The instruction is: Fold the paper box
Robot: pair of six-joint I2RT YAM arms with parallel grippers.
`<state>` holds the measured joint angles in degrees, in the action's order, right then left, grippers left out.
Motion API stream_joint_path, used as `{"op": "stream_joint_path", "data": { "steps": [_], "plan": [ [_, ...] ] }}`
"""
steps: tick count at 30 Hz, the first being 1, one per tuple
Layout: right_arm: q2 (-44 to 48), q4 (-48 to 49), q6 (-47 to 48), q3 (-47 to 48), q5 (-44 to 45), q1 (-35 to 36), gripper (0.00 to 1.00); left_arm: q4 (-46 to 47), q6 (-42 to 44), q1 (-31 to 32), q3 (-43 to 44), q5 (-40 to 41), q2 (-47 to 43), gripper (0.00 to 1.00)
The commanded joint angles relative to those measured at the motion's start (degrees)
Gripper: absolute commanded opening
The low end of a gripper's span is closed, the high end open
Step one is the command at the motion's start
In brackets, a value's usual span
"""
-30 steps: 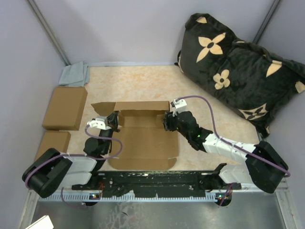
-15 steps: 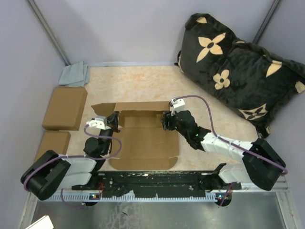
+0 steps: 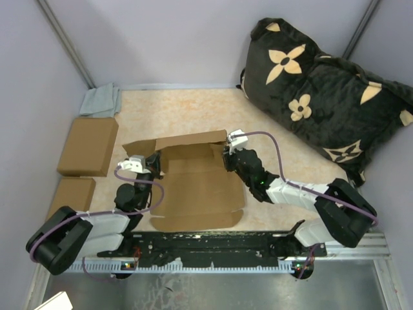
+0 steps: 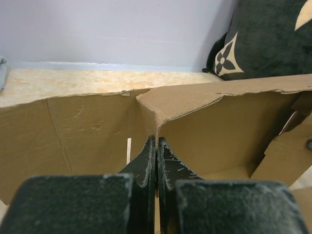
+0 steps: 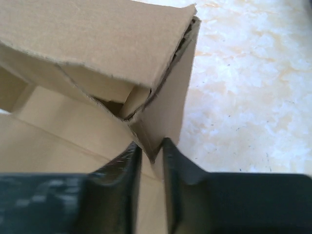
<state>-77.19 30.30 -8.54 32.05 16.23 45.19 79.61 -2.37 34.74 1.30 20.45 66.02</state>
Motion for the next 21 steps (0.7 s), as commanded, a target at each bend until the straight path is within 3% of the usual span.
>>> {"op": "stream_joint_path", "data": {
  "steps": [1,4,8,10,15,21],
  "plan": [
    [-2.0,10.7,2.2,1.1,2.3,0.3,0.15,-4.2,-1.5,0.9,1.6,-2.1,-1.4,0.00],
    [-3.2,8.5,1.0,2.7,4.8,0.3,0.10,-6.5,-0.5,1.0,2.2,-1.5,-2.3,0.03],
    [-4.6,4.7,-0.7,4.3,9.6,0.3,0.04,-11.4,-0.4,1.4,3.3,-0.7,-4.5,0.14],
    [-4.6,4.6,-1.2,4.1,9.9,0.3,0.04,-12.5,-0.4,1.8,3.3,-0.1,-6.0,0.23],
    [-4.4,2.7,-2.7,4.6,9.5,0.3,0.04,-17.9,-1.4,2.8,2.1,1.5,-15.0,0.55],
    [-5.2,0.0,-4.1,6.1,8.6,0.3,0.04,-29.0,-5.2,3.0,3.1,-1.4,-31.3,0.55]
  ]
}}
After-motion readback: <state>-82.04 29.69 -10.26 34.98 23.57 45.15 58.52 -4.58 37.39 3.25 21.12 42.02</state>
